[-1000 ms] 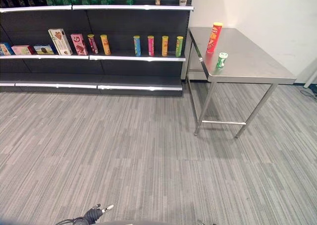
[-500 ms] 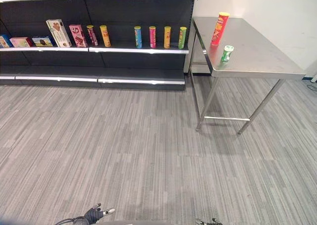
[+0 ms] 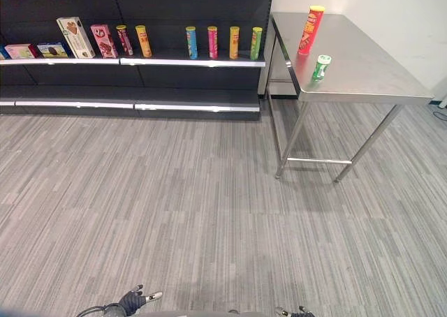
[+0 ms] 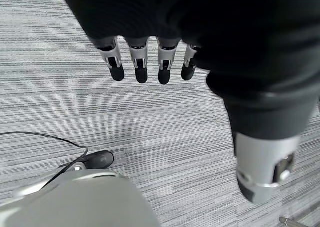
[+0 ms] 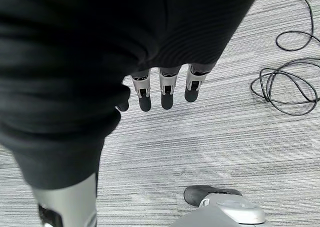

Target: Put the goods on the table back onto the shelves and tidy them up.

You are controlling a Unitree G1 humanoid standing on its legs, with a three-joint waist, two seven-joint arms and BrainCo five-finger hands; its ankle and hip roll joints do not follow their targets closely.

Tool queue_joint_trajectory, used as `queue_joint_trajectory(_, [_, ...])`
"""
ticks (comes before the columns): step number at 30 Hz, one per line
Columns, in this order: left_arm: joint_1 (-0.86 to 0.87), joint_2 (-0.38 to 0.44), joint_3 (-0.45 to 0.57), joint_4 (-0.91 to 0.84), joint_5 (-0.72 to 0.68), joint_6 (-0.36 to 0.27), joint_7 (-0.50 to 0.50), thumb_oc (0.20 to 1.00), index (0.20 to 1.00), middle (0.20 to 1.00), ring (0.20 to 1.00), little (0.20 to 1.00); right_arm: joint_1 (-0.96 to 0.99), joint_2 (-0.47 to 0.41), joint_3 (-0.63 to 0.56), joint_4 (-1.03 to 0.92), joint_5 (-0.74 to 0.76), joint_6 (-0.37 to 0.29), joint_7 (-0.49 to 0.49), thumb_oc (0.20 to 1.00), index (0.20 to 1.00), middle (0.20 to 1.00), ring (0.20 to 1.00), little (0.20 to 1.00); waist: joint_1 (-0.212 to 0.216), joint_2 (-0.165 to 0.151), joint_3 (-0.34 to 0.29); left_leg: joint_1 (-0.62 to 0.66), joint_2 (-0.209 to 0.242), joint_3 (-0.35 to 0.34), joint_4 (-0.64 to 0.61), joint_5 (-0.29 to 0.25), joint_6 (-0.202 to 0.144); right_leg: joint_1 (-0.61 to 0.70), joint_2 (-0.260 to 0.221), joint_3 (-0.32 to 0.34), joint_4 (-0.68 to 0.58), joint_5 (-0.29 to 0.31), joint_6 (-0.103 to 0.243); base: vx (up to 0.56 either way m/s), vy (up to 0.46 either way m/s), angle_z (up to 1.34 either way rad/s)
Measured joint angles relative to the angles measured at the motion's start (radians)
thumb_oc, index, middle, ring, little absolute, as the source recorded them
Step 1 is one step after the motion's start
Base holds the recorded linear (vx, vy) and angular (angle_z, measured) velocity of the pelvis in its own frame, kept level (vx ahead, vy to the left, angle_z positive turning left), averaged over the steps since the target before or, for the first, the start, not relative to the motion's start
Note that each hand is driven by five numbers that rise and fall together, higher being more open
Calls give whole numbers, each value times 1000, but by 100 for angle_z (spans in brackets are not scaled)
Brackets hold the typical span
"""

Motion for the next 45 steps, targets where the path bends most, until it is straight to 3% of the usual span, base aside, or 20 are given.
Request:
queue_joint_trajectory(6, [-4,6,7,-1,-44,-3,-1,1000,1000,1000,1000,1000,-22,1,0,-1,20,-1,1,1000,1000,1000,1000,1000,2,-6,29,-54,2,5,74,-19,-31,-55,-1,17,74,-38,-8,6,-71,-3])
queue_joint_trajectory(8, [-45,23,9,1,-71,-5,0,1000,1000,1000,1000,1000,-53,5,2,1,39,-1,1,1000,1000,1000,1000,1000,8,-57,75,-180,-15,3,294,-35,-55,-81,-41,27,102,-38,-48,34,-70,-8])
queue_joint_trajectory(11, [-37,14,8,8,-73,-5,-1,1000,1000,1000,1000,1000,-58,-15,1,-1,48,-7,-2,1000,1000,1000,1000,1000,13,-51,95,-272,14,-6,456,-58,-85,-63,-33,26,84,-42,-95,234,-17,2])
queue_joint_trajectory(14, [-45,13,8,3,-88,-13,-1,1000,1000,1000,1000,1000,-55,-16,3,-4,60,-5,-5,1000,1000,1000,1000,1000,17,-48,108,-331,48,-4,368,-49,-87,-22,-33,-5,26,-25,-101,293,47,30])
queue_joint_trajectory(18, [-44,3,11,8,-110,-23,1,1000,1000,1000,1000,1000,-90,-32,3,3,59,-11,-16,1000,1000,1000,1000,1000,47,-28,114,-385,77,-45,37,42,-146,11,-25,1,-45,-28,-58,362,89,4])
queue_joint_trajectory(20, [-42,-7,21,8,-109,-25,1,1000,1000,1000,1000,1000,-116,-44,1,1,58,-20,-20,1000,1000,1000,1000,1000,67,-6,125,-390,97,-54,-38,78,-155,83,-18,41,-107,-32,-41,665,263,-43])
queue_joint_trajectory(22, [-21,-14,47,32,-109,-21,1,1000,1000,1000,1000,1000,-119,-44,1,17,56,-25,-18,1000,1000,1000,1000,1000,86,17,112,-349,120,-27,-29,104,-132,157,-21,89,-138,-52,-17,593,276,-82])
queue_joint_trajectory(24, [-16,1,49,35,-108,-21,8,1000,1000,1000,1000,1000,-108,-24,3,17,52,-27,-15,1000,1000,1000,1000,1000,101,-22,88,-338,84,27,40,189,-96,165,-91,124,-102,-90,33,516,252,-84])
queue_joint_trajectory(25, [-21,8,67,28,-108,-18,9,1000,1000,1000,1000,1000,-109,-18,2,17,39,-26,-10,1000,1000,1000,1000,1000,97,-43,88,-325,57,48,42,176,-57,151,-119,126,-36,-104,62,358,208,-67])
queue_joint_trajectory(26, [-16,6,77,26,-108,-18,10,1000,1000,1000,1000,1000,-107,-18,2,16,37,-26,-8,1000,1000,1000,1000,1000,97,-42,87,-306,56,58,31,190,-37,127,-130,119,23,-114,76,182,145,-34])
queue_joint_trajectory(27, [-34,15,77,17,-109,-22,13,1000,1000,1000,1000,1000,-87,-15,2,9,38,-26,-8,1000,1000,1000,1000,1000,89,-36,78,-259,41,54,3,193,19,97,-144,95,127,-100,118,291,229,-14])
queue_joint_trajectory(29, [-62,43,64,-21,-109,-28,14,1000,1000,1000,1000,1000,-73,-11,-9,8,39,-21,-8,1000,1000,1000,1000,1000,84,-49,64,-202,12,66,-4,141,41,-20,-197,104,423,-63,187,300,184,-21])
queue_joint_trajectory(31, [-80,54,57,-23,-109,-33,15,1000,1000,1000,1000,1000,-70,-11,-18,-5,40,-22,-7,1000,1000,1000,1000,1000,64,-33,56,-168,2,63,-12,129,56,-77,-217,82,518,-80,187,355,137,-10])
queue_joint_trajectory(33, [-86,56,55,-38,-109,-45,21,1000,1000,1000,1000,1000,-70,-9,-14,-4,40,-21,-7,1000,1000,1000,1000,1000,54,-14,47,-125,-1,64,-11,113,77,-127,-239,66,476,-92,196,436,170,-21])
queue_joint_trajectory(34, [-79,53,36,-48,-109,-46,21,1000,1000,1000,1000,1000,-68,-16,-18,-2,40,-21,-6,1000,1000,1000,1000,1000,48,17,35,-84,13,52,-40,52,97,-153,-216,61,390,-104,214,381,146,-31])
queue_joint_trajectory(35, [-69,58,38,-37,-109,-44,20,1000,1000,1000,1000,1000,-69,-13,-14,-8,40,-23,-5,1000,1000,1000,1000,1000,44,13,29,-78,8,59,-39,71,59,-178,-214,80,320,-100,211,292,84,-24])
queue_joint_trajectory(39, [-75,46,36,-42,-109,-45,20,1000,1000,1000,1000,1000,-51,-18,-4,-11,42,-19,2,1000,1000,1000,1000,1000,-14,9,26,-57,14,35,-39,5,78,-314,-115,77,158,-5,195,558,106,17])
queue_joint_trajectory(40, [-73,42,36,-25,-108,-42,19,1000,1000,1000,1000,1000,-47,-16,-6,-2,44,-18,2,1000,1000,1000,1000,1000,-26,1,25,-44,20,18,-37,-13,66,-349,-65,123,90,51,190,335,12,15])
queue_joint_trajectory(43, [-46,25,35,-17,-108,-42,6,1000,1000,1000,1000,1000,3,-18,-6,8,49,-12,2,1000,1000,1000,1000,1000,-56,-36,17,24,7,-36,-46,-51,6,-340,-62,116,11,147,178,494,-30,58])
queue_joint_trajectory(45, [-32,-6,35,-15,-107,-43,-2,1000,1000,1000,1000,1000,35,-25,-12,27,50,-11,2,1000,1000,1000,1000,1000,-68,-10,1,55,57,-93,-43,-93,-27,-307,-46,41,40,154,155,424,-67,70])
